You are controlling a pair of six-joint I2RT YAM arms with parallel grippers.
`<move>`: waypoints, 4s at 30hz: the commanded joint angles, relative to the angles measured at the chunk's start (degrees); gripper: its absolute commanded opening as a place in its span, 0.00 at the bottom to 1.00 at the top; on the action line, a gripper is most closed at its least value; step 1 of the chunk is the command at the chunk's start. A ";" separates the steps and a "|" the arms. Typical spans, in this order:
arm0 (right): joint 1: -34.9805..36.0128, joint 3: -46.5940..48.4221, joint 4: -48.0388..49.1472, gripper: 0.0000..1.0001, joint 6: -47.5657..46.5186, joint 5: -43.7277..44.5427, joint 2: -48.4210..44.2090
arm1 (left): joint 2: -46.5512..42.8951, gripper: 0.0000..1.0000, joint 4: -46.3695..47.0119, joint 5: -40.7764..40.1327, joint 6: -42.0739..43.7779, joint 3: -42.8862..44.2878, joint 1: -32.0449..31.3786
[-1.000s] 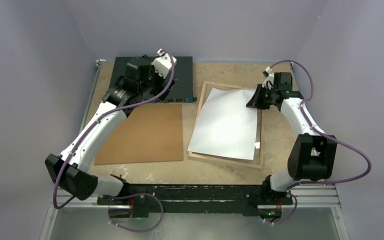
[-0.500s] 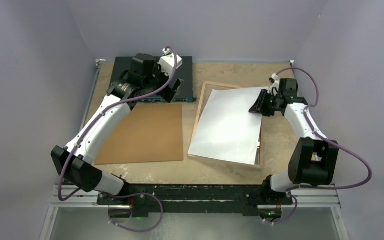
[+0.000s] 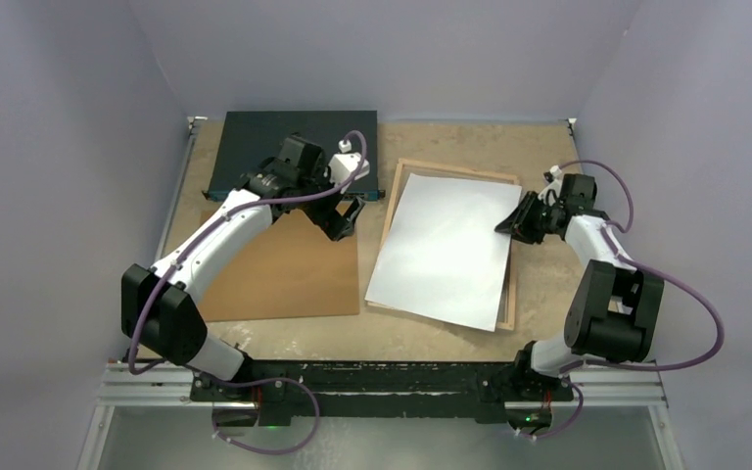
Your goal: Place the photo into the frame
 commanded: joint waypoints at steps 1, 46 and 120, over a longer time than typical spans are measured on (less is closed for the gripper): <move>0.03 0.40 2.58 0.29 1.24 -2.91 1.35 | 1.06 0.99 -2.89 6.13 3.88 -1.59 0.26; 0.08 8.43 4.10 0.31 0.53 8.36 12.97 | -0.61 0.95 -1.86 7.62 1.72 0.01 0.14; 59.65 29.68 12.11 0.99 14.72 30.40 33.81 | 15.41 0.60 0.49 -7.10 29.41 -13.07 63.95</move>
